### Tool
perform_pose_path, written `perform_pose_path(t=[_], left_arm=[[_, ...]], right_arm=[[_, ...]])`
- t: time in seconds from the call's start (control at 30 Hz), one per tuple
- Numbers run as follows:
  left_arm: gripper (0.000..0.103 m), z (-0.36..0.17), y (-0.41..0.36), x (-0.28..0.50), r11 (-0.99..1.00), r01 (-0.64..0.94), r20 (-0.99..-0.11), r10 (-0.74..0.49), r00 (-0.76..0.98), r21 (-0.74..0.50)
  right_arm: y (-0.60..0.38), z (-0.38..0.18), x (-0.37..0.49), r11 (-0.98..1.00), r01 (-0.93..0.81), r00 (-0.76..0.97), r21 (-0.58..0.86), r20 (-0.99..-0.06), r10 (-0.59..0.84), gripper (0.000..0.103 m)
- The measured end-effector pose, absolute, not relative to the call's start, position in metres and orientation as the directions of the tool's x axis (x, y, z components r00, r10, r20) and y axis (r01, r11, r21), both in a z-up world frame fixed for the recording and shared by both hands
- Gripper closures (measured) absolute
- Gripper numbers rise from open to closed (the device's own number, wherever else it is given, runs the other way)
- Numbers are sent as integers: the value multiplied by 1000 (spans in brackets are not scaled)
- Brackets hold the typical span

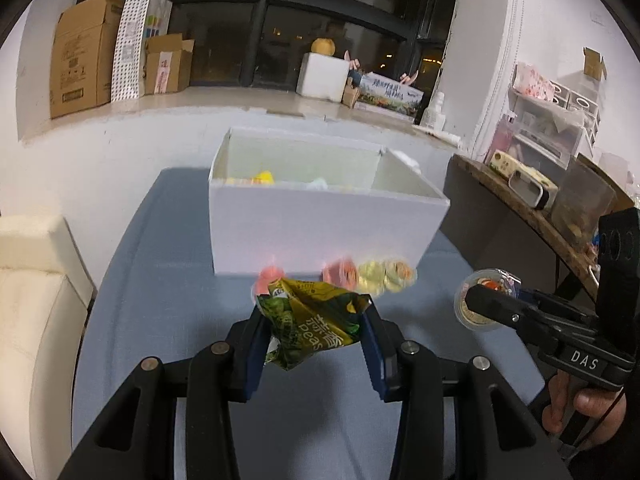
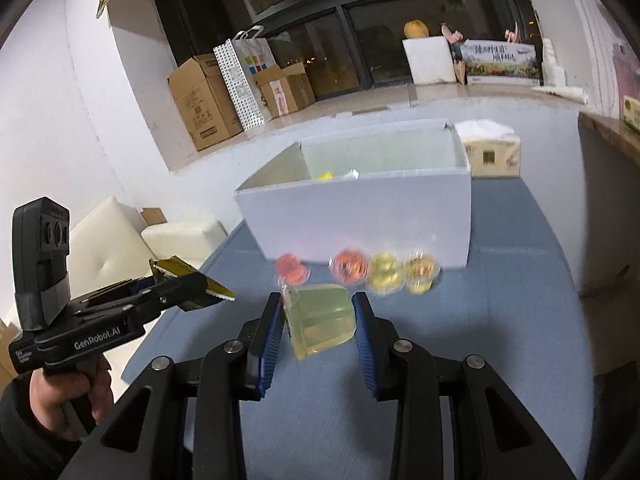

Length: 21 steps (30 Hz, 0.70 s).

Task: Organize snacks
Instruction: 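Drop the green bag into the box while the right tool drops the square cup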

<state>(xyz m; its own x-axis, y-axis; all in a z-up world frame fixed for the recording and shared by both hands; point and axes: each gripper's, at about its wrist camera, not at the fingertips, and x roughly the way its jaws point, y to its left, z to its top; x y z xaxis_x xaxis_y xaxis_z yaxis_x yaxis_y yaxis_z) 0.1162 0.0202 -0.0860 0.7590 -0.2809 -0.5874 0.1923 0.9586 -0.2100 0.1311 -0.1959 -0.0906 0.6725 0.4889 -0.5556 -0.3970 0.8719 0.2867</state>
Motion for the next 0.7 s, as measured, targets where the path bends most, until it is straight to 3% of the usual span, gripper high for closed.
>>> perform_pose_path(t=[0.23,0.47,0.53,0.57,0.6,0.63,0.67,0.7], left_arm=[[57,-42,16,194,958,212,-536,-283,795,-192],[56,-44,11,285,972,182,-595,-236,768,-151],[54,-49,7,299,977,174,-611,-214,762,-125],[44,-54,5,305,979,166,-626,-201,754,-114],[22,-58,2,311,982,160,-643,-189,742,-104],[10,-62,0,316,983,157,-660,-179,730,-94],[0,-65,-2,317,984,157,-659,-172,732,-82],[0,-66,-4,316,985,160,-654,-165,738,-69]], right_arm=[[-203,-49,199,909,-339,743,243,-523,417,65],[-203,-43,275,941,-274,750,198,-569,338,65],[-206,-47,290,944,-257,740,206,-586,329,65],[-207,-49,298,946,-249,734,209,-596,325,65],[-207,-50,303,950,-238,729,204,-609,313,57],[-208,-51,309,959,-212,726,188,-627,283,25],[-210,-52,310,965,-190,735,183,-625,263,9],[-213,-51,308,964,-186,747,192,-609,266,0]])
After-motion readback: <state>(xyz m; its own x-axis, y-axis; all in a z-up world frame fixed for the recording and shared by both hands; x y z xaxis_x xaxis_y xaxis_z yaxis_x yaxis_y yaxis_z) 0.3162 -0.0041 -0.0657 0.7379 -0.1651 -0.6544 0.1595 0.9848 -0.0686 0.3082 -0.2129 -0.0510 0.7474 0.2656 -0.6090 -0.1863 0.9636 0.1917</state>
